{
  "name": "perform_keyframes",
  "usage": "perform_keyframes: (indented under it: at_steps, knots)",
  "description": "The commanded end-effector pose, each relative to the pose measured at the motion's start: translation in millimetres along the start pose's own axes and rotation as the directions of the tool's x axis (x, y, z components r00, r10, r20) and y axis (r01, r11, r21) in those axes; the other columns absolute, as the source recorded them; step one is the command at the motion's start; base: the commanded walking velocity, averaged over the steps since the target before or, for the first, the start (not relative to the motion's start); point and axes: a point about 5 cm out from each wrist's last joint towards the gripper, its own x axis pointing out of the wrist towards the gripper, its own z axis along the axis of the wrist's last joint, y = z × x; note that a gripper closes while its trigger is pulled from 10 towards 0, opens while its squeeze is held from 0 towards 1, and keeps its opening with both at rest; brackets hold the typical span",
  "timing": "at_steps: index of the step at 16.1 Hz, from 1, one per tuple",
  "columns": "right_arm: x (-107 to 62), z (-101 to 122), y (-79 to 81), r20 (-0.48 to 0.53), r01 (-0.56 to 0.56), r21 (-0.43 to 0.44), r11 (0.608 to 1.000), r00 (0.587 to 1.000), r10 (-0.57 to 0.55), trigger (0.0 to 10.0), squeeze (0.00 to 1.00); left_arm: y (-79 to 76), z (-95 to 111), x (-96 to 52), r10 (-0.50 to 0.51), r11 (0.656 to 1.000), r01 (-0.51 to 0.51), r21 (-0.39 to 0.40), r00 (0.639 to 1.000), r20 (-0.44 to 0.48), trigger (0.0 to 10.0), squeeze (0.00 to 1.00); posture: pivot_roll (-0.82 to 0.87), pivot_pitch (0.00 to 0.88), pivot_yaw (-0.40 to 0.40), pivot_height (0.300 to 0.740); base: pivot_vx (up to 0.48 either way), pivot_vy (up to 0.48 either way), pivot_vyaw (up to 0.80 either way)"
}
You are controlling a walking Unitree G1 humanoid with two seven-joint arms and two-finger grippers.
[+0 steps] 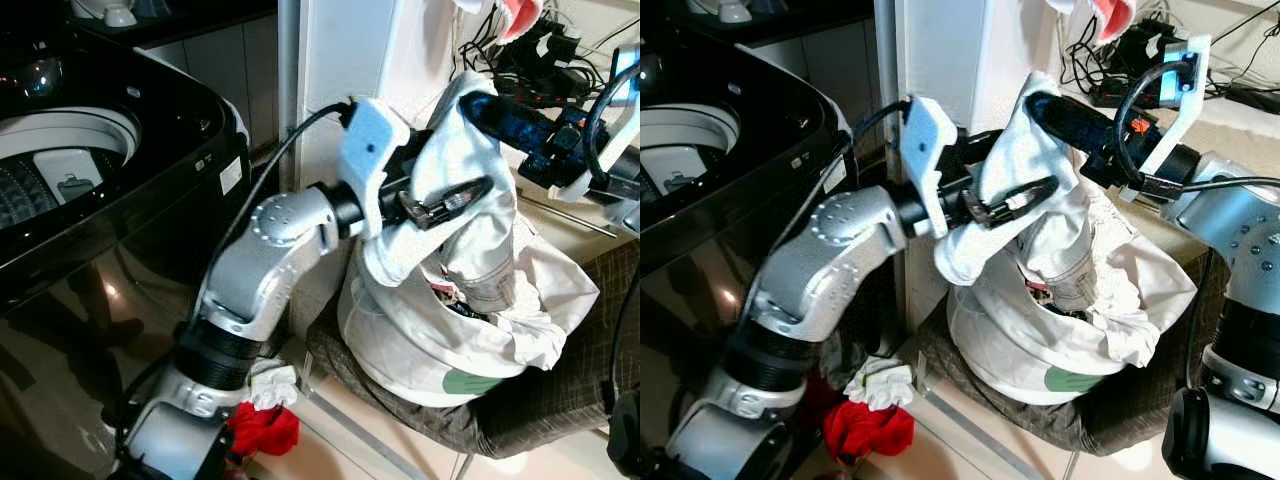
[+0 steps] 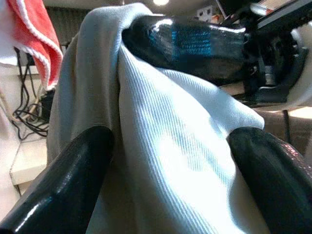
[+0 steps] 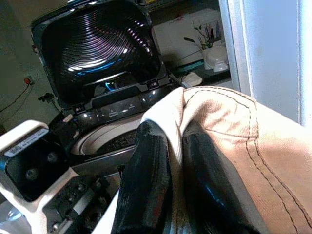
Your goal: Clothes washing
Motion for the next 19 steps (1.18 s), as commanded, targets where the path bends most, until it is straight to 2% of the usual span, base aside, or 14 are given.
perform_keyframes:
  at_steps: [1, 2, 3, 8, 12, 19]
  knots:
    - [-1.3, 18.6, 14.0, 0.071, -0.064, -0.058, 0.996, 0.995, 0.068, 0.0, 0.00, -0.9, -7.8, 2.4, 0.006, 1.000, -0.006, -0.015, 1.000, -0.031, 9.5, 0.05, -0.06, 0.000, -0.071, 0.740, 0.000, 0.000, 0.00]
    - [-1.3, 18.5, 14.1, 0.071, -0.063, -0.057, 0.996, 0.995, 0.067, 0.0, 0.00, -0.8, -7.2, 2.4, 0.007, 1.000, -0.008, -0.024, 1.000, -0.024, 9.5, 0.05, -0.06, 0.000, -0.070, 0.740, 0.000, 0.000, 0.00]
    - [-1.2, 18.0, 14.2, 0.070, -0.061, -0.056, 0.997, 0.995, 0.065, 0.0, 0.00, 1.0, -4.9, 2.4, 0.021, 0.999, -0.021, -0.043, 1.000, -0.006, 0.0, 0.00, -0.06, 0.000, -0.069, 0.740, 0.000, 0.000, 0.00]
    - [-0.1, 11.8, 13.4, 0.051, -0.045, -0.049, 0.998, 0.998, 0.047, 0.0, 0.00, 11.6, 4.4, 0.2, 0.095, 0.993, -0.090, -0.079, 0.993, 0.071, 0.0, 0.00, -0.05, 0.000, -0.069, 0.740, 0.000, 0.000, 0.00]
    - [-0.2, 9.7, 12.3, 0.045, -0.033, -0.045, 0.998, 0.998, 0.035, 0.0, 0.00, 12.1, 3.8, -0.9, 0.091, 0.993, -0.086, -0.081, 0.994, 0.063, 0.0, 0.00, -0.05, 0.000, -0.067, 0.740, 0.000, 0.000, 0.00]
    - [-2.4, 6.9, 9.9, 0.038, 0.002, -0.063, 0.998, 0.999, 0.000, 0.0, 0.00, 19.8, 5.2, -3.1, 0.147, 0.986, -0.140, -0.087, 0.986, 0.078, 0.0, 0.00, -0.06, 0.000, -0.059, 0.740, 0.000, 0.000, 0.00]
